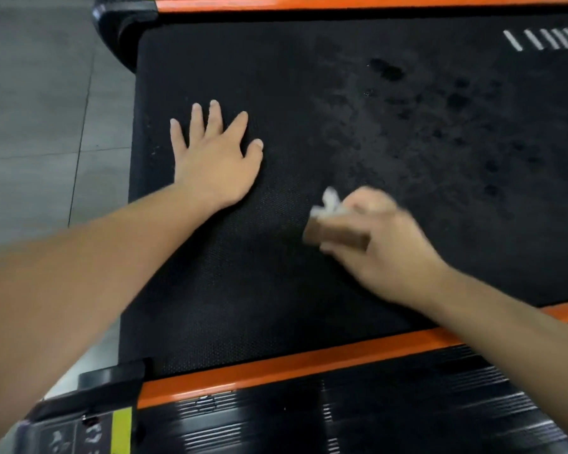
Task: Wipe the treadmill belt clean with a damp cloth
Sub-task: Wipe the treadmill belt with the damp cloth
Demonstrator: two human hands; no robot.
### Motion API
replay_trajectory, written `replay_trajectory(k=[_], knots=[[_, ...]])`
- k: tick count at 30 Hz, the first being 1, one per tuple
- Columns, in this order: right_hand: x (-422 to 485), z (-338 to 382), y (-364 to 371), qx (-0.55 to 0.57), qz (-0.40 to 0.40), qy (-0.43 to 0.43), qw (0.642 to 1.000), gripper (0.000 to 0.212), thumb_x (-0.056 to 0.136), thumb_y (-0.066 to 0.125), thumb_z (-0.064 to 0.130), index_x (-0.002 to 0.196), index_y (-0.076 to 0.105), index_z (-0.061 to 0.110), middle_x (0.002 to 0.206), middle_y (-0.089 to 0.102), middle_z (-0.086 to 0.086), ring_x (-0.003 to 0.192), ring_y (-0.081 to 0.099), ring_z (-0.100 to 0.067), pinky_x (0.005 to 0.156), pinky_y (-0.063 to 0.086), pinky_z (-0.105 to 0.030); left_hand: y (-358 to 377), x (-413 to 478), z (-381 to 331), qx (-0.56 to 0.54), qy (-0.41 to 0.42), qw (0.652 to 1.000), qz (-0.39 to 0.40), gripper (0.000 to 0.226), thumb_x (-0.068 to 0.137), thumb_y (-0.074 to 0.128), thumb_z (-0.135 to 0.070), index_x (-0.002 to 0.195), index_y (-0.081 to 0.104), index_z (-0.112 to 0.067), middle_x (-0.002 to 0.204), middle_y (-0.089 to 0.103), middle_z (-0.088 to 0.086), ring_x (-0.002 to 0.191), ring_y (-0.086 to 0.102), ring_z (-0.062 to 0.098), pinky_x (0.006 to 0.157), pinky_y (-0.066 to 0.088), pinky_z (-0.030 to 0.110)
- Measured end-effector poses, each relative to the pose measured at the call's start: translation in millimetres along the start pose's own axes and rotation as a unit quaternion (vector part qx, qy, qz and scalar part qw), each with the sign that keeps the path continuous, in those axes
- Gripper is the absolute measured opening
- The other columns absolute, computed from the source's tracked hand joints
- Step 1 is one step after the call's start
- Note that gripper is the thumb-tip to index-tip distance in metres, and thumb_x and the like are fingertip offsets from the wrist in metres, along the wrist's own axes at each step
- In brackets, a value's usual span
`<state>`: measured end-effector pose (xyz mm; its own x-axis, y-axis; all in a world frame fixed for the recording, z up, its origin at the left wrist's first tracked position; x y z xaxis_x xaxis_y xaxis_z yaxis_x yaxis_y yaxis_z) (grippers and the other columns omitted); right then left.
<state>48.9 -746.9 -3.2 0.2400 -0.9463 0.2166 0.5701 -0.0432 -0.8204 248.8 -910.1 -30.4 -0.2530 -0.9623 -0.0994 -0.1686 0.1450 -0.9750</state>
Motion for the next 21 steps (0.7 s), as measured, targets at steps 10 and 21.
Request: replay_trajectory(k=[10, 21], knots=[[37.5, -38.9, -11.9, -0.034, -0.063, 0.046, 0.996, 0.028, 0.085, 0.078, 0.02, 0.111, 0.075, 0.031, 0.095, 0.053, 0.003, 0.094, 0.053, -0.014, 0.091, 0.042, -0.018, 8.4, -1.2, -5.2, 0.046, 0.028, 0.998, -0.029, 0.067, 0.104, 0.014, -0.059, 0.165, 0.009, -0.033, 0.173, -0.003, 0.012, 0.159, -0.012, 0.031, 0.124, -0.008, 0.062], [88.0, -53.3, -2.6, -0.057, -0.063, 0.047, 0.995, 0.03, 0.086, 0.076, 0.023, 0.116, 0.075, 0.03, 0.098, 0.056, -0.002, 0.097, 0.056, -0.026, 0.088, 0.043, -0.029, 8.7, -0.6, -8.2, 0.039, 0.059, 0.997, -0.024, 0.068, 0.103, 0.015, -0.063, 0.164, 0.014, -0.034, 0.173, 0.003, 0.01, 0.159, -0.006, 0.031, 0.125, -0.004, 0.06]])
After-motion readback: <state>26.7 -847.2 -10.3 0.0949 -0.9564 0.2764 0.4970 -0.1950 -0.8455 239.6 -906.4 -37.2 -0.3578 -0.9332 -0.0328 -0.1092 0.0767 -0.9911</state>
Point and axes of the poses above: each hand's wrist, its own x-axis towards the middle knuckle, its own y-axis out of the palm, z = x × y, the point moved 4 cm from there along x, towards the middle knuckle
